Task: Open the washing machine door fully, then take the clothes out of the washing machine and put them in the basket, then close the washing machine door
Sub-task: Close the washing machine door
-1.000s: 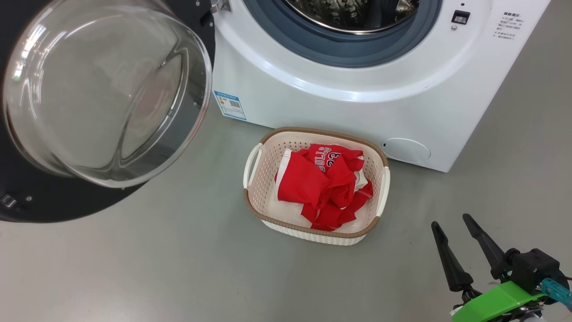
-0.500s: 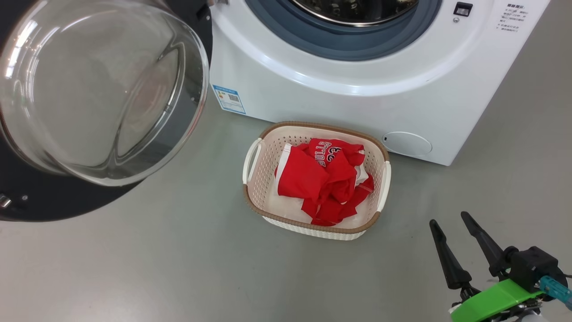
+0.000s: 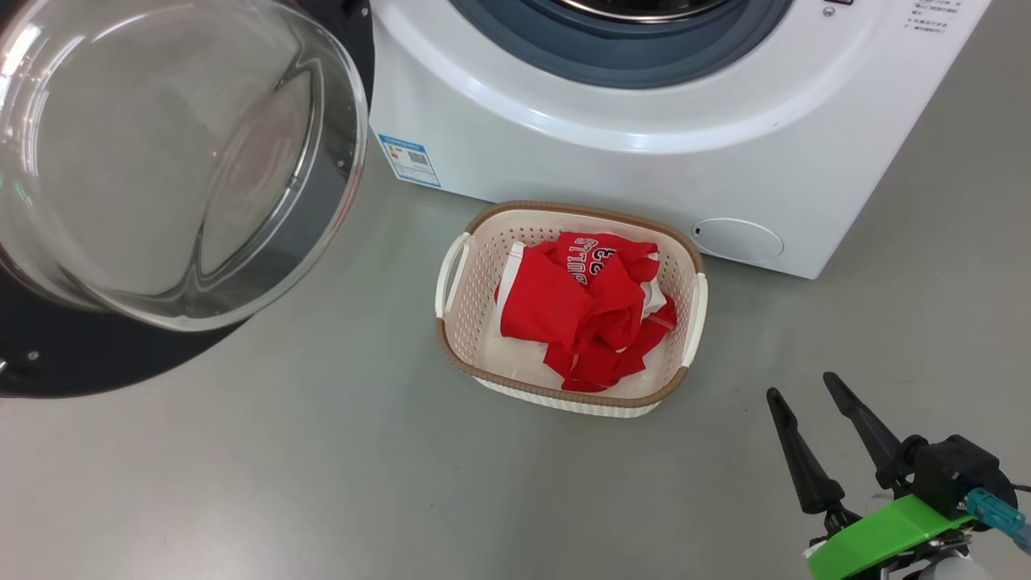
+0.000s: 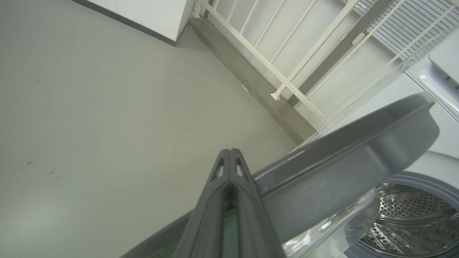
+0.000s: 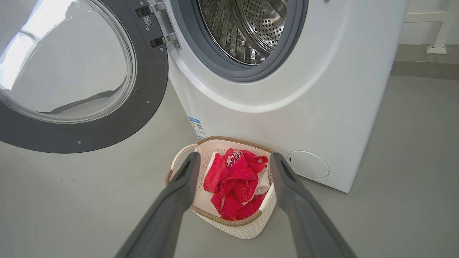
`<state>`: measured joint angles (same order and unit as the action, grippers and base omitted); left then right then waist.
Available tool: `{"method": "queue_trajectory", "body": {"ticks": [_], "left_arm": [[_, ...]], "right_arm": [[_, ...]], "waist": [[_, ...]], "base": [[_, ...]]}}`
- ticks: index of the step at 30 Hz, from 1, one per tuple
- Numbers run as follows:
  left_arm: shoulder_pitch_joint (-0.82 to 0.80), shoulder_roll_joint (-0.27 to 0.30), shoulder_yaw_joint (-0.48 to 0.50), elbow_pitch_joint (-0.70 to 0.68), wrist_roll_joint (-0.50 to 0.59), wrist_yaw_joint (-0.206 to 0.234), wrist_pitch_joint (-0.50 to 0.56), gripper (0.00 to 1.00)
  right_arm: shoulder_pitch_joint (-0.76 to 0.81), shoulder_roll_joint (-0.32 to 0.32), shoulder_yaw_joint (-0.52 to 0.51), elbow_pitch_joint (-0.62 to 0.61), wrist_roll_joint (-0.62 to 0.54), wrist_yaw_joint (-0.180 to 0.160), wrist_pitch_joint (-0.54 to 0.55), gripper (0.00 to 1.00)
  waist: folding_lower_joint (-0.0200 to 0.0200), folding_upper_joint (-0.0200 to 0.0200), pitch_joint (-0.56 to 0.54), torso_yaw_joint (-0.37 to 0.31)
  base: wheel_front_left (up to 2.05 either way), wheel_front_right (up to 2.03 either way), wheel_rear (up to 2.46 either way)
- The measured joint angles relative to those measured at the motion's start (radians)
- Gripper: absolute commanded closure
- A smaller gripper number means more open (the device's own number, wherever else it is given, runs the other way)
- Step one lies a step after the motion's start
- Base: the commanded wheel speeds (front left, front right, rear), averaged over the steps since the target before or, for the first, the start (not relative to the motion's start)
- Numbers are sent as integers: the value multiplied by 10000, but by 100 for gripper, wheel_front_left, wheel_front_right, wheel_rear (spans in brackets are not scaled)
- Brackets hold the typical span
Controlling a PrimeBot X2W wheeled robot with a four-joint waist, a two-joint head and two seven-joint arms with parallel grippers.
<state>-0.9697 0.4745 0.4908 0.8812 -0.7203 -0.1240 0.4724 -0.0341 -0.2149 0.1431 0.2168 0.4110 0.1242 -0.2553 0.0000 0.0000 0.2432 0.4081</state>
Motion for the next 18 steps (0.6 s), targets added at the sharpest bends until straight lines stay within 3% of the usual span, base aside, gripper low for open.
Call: {"method": "queue_trajectory", "body": {"ticks": [9, 18], "left_arm": [[173, 244, -274, -416, -612, 4, 1045, 100], [1458, 445, -1014, -2397, -1802, 8, 2102, 100]], "right_arm": [[-135, -73, 6, 2, 12, 0, 0, 0], [-134, -10, -75, 21, 12, 0, 0, 0]], "waist": [[0, 0, 46, -72], [0, 0, -205, -132]], "base": [[0, 0, 0], [0, 0, 0]]}}
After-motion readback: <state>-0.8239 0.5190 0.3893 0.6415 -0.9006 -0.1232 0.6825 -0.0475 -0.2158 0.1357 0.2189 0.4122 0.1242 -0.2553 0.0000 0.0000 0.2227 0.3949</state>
